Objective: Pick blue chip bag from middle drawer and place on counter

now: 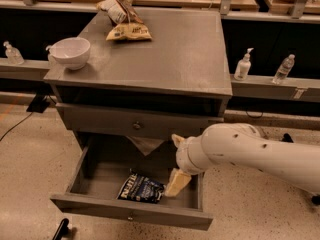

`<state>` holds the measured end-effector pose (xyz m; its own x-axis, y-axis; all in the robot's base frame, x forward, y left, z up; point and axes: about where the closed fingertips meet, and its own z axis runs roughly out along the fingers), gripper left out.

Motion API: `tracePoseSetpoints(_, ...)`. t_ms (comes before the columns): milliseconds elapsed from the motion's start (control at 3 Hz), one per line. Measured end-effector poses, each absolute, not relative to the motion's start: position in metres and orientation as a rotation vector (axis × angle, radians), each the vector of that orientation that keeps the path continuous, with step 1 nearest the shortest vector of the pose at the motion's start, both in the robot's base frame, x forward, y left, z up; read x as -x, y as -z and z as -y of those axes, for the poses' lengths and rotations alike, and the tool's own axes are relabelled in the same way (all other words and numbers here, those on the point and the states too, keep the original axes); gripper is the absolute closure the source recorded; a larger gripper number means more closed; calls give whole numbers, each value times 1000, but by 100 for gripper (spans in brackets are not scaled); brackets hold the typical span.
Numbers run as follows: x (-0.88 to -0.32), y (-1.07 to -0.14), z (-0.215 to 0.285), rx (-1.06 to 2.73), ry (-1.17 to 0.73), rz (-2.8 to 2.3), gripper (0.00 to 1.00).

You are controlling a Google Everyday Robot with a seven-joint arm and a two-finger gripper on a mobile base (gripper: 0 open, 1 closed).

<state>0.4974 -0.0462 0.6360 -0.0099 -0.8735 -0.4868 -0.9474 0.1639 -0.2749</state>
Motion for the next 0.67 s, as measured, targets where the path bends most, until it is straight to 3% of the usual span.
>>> tracePoseSetpoints(333, -548, -604, 63, 1663, -92, -1944, 0)
tracePoseSetpoints(667, -549, -602, 63, 1664, -100, -1950, 0)
